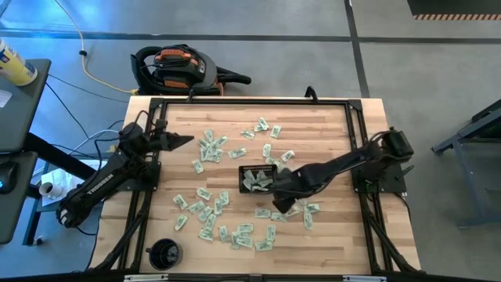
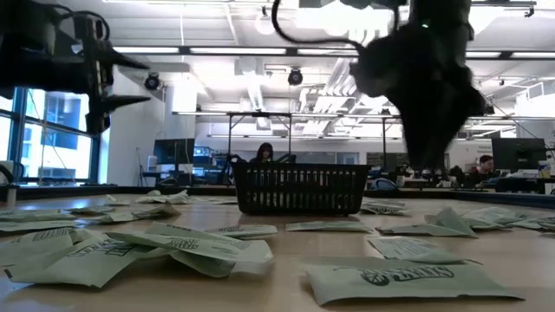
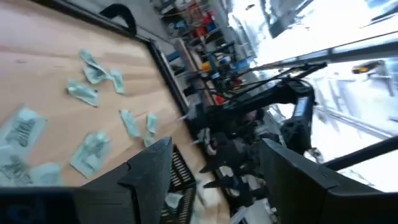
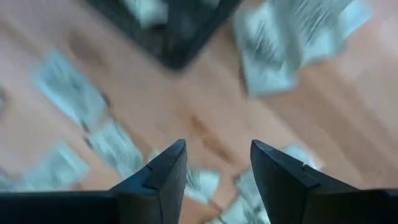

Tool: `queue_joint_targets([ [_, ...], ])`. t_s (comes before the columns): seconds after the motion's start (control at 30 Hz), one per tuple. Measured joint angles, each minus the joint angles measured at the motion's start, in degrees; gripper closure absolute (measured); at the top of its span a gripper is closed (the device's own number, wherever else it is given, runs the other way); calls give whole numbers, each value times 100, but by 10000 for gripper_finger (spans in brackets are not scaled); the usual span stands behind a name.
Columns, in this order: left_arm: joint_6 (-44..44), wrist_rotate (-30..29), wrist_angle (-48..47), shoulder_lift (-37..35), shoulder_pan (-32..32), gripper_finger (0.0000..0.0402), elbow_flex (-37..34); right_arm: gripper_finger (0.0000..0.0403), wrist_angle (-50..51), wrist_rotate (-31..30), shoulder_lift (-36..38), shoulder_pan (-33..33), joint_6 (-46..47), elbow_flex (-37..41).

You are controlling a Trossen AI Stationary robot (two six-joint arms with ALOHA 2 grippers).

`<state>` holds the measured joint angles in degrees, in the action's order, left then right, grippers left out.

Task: Pick and place Stevia / Truvia into bins
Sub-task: Put the green stevia packet into the black basket

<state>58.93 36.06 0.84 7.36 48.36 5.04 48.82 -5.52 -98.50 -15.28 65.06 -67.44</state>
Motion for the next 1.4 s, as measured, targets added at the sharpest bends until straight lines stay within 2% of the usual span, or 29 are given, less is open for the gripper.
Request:
queue_joint_targets([
  [0.1, -600, 19, -508, 408, 0, 158, 287, 229, -6, -695, 215, 88, 475, 0],
  [0.23, -1590, 122, -1052, 1412, -2, 186, 871, 224, -231, -1376, 474, 346, 688, 0],
  [0.37, -2718, -155, -1728, 2704, -2, 198, 1758, 224, -405, -1599, 692, 730, 416, 0],
  [0.5, -3861, -552, -2203, 4082, -2, 194, 2531, 223, -384, -1635, 795, 1112, 173, 0],
  [0.63, -4951, -133, -2137, 5192, -66, 191, 3019, 224, -376, -1598, 817, 1383, -171, 0],
  [0.7, -5378, -310, -2132, 5640, -310, 194, 3184, 224, -380, -1642, 820, 1474, -386, 0],
  [0.9, -5782, -2606, -2071, 6613, -1318, 201, 3437, 224, -376, -1887, 820, 1730, -840, 0],
  [0.97, -5764, -3080, -1880, 6838, -1554, 201, 3438, 224, -376, -1985, 820, 1807, -934, 0],
  [1.03, -5714, -3240, -1662, 7012, -1677, 201, 3438, 224, -394, -2108, 820, 1915, -1133, 0],
  [1.2, -5571, -3185, -1051, 7416, -1685, 201, 3438, 224, -533, -2063, 820, 2299, -1650, 0],
  [1.4, -5567, -2801, -796, 7922, -1692, 201, 3440, 225, -638, -1905, 820, 2739, -2336, 0],
])
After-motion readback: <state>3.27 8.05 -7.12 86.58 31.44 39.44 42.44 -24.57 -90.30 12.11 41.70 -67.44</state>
